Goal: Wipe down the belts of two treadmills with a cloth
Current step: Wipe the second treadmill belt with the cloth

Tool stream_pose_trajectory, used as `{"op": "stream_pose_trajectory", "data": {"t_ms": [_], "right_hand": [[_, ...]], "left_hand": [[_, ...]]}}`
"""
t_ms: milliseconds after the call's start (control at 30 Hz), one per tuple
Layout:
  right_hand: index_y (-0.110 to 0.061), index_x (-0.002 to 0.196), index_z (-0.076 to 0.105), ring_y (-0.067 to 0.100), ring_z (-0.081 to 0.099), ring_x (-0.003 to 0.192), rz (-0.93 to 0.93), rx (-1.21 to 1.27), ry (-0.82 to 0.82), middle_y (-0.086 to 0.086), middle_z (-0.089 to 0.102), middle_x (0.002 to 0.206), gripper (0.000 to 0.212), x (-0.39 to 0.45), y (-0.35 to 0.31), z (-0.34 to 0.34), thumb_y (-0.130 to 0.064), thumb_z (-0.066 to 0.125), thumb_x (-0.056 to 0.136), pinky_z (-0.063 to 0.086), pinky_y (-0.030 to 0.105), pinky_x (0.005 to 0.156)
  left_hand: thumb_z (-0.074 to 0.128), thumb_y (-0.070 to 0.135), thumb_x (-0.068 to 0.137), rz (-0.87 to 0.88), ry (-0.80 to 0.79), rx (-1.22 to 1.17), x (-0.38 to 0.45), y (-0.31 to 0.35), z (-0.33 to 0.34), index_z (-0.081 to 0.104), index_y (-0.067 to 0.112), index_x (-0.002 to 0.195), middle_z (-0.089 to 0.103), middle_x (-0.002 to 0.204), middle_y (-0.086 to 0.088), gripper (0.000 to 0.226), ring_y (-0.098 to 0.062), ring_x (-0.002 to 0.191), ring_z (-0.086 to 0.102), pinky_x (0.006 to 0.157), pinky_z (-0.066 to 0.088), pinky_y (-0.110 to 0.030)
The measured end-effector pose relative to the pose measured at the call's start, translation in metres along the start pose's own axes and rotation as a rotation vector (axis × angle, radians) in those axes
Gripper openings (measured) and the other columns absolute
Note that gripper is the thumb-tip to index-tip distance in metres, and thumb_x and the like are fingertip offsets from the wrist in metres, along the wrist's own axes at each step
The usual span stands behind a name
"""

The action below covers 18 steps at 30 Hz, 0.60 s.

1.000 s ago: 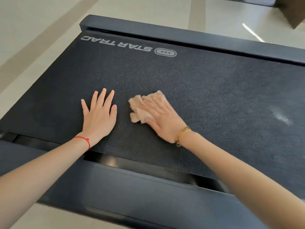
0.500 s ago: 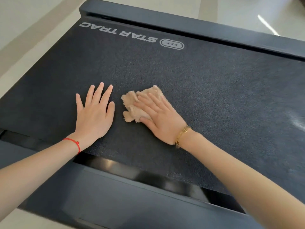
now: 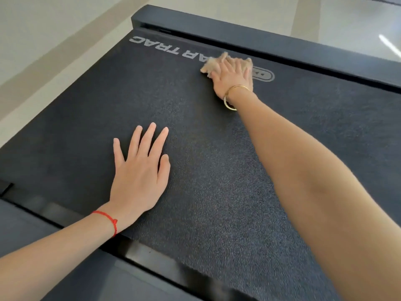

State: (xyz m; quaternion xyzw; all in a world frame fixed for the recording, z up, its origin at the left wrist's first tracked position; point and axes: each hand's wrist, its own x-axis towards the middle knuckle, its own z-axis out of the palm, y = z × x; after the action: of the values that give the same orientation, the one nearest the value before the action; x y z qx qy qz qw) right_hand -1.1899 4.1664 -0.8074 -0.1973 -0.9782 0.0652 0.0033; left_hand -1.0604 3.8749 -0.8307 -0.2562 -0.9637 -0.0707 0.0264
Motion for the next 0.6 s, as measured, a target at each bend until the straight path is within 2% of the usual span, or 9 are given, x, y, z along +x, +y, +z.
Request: {"op": "stream_pose_trajectory", "data": {"t_ms": [67, 100, 133, 200, 267, 333, 433, 533, 600], "right_hand": [[-0.016, 0.143, 0.036, 0.03, 0.045, 0.129, -0.168, -0.124, 0.068, 0.007, 0.052, 0.136, 0.051, -0.002, -0.042, -0.005, -0.038, 0.025, 0.099, 0.022, 0.056, 0.111], [-0.019, 0.132, 0.046, 0.03, 0.054, 0.115, -0.271, -0.165, 0.088, 0.006, 0.06, 0.121, 0.043, -0.01, -0.062, -0.009, -0.038, 0.028, 0.098, 0.031, 0.054, 0.103], [-0.02, 0.129, 0.049, 0.029, 0.056, 0.108, -0.381, -0.171, 0.108, 0.004, 0.061, 0.116, 0.042, -0.019, -0.077, -0.007, -0.039, 0.028, 0.098, 0.034, 0.053, 0.1], [-0.016, 0.144, 0.037, 0.028, 0.047, 0.124, -0.552, -0.126, 0.089, 0.001, 0.054, 0.133, 0.054, -0.041, -0.091, 0.009, -0.042, 0.02, 0.099, 0.023, 0.053, 0.111], [-0.016, 0.154, 0.02, 0.024, 0.027, 0.142, -0.635, -0.042, 0.042, 0.0, 0.038, 0.151, 0.058, -0.055, -0.076, 0.022, -0.041, 0.018, 0.102, 0.001, 0.048, 0.12], [-0.015, 0.153, 0.023, 0.024, 0.024, 0.144, -0.617, 0.003, 0.033, 0.001, 0.035, 0.153, 0.056, -0.064, -0.043, 0.019, -0.04, 0.02, 0.103, -0.004, 0.047, 0.121], [-0.014, 0.148, 0.031, 0.031, 0.035, 0.137, -0.431, -0.04, 0.126, 0.006, 0.044, 0.146, 0.057, -0.061, 0.024, 0.008, -0.039, 0.017, 0.098, 0.013, 0.055, 0.116], [-0.016, 0.155, 0.016, 0.024, 0.015, 0.148, -0.139, -0.033, 0.075, 0.003, 0.026, 0.159, 0.059, -0.064, 0.086, 0.003, -0.042, 0.016, 0.103, -0.002, 0.051, 0.119], [-0.017, 0.156, 0.01, 0.022, 0.011, 0.149, -0.09, -0.05, 0.065, -0.001, 0.022, 0.16, 0.059, -0.081, 0.092, 0.003, -0.043, 0.015, 0.103, -0.007, 0.052, 0.119]], "left_hand": [[0.015, 0.041, 0.099, -0.001, 0.001, 0.01, 0.001, 0.0, 0.0, 0.018, 0.026, 0.158, 0.02, 0.165, 0.0, 0.061, -0.023, 0.153, 0.012, 0.118, 0.012, -0.064], [0.015, 0.041, 0.099, 0.001, -0.001, 0.014, 0.001, 0.0, 0.0, 0.019, 0.026, 0.158, 0.02, 0.164, 0.0, 0.061, -0.023, 0.153, 0.012, 0.118, 0.012, -0.064], [0.015, 0.041, 0.099, 0.002, -0.001, 0.017, 0.001, 0.0, -0.001, 0.019, 0.026, 0.158, 0.021, 0.164, 0.0, 0.061, -0.023, 0.153, 0.012, 0.118, 0.012, -0.064], [0.014, 0.042, 0.099, 0.003, -0.003, 0.02, 0.001, 0.0, -0.001, 0.019, 0.027, 0.158, 0.021, 0.164, 0.0, 0.061, -0.022, 0.153, 0.012, 0.118, 0.012, -0.063], [0.013, 0.043, 0.099, 0.0, -0.007, 0.015, 0.001, -0.001, -0.001, 0.018, 0.028, 0.158, 0.02, 0.165, 0.001, 0.062, -0.021, 0.153, 0.011, 0.119, 0.011, -0.063], [0.013, 0.043, 0.099, 0.002, -0.011, 0.008, 0.001, -0.001, -0.001, 0.017, 0.028, 0.158, 0.018, 0.165, 0.001, 0.062, -0.021, 0.153, 0.01, 0.119, 0.011, -0.062], [0.012, 0.044, 0.098, 0.0, -0.021, -0.019, 0.0, -0.001, -0.003, 0.017, 0.029, 0.158, 0.017, 0.165, 0.002, 0.062, -0.02, 0.153, 0.008, 0.119, 0.009, -0.062], [0.012, 0.044, 0.098, -0.004, -0.017, -0.039, 0.0, 0.001, -0.002, 0.016, 0.03, 0.158, 0.016, 0.165, 0.003, 0.062, -0.02, 0.154, 0.006, 0.12, 0.008, -0.062], [0.016, 0.041, 0.101, -0.014, -0.016, -0.056, 0.0, 0.001, -0.002, 0.017, 0.03, 0.158, 0.015, 0.165, 0.003, 0.058, -0.019, 0.154, 0.005, 0.12, 0.007, -0.061]]}}
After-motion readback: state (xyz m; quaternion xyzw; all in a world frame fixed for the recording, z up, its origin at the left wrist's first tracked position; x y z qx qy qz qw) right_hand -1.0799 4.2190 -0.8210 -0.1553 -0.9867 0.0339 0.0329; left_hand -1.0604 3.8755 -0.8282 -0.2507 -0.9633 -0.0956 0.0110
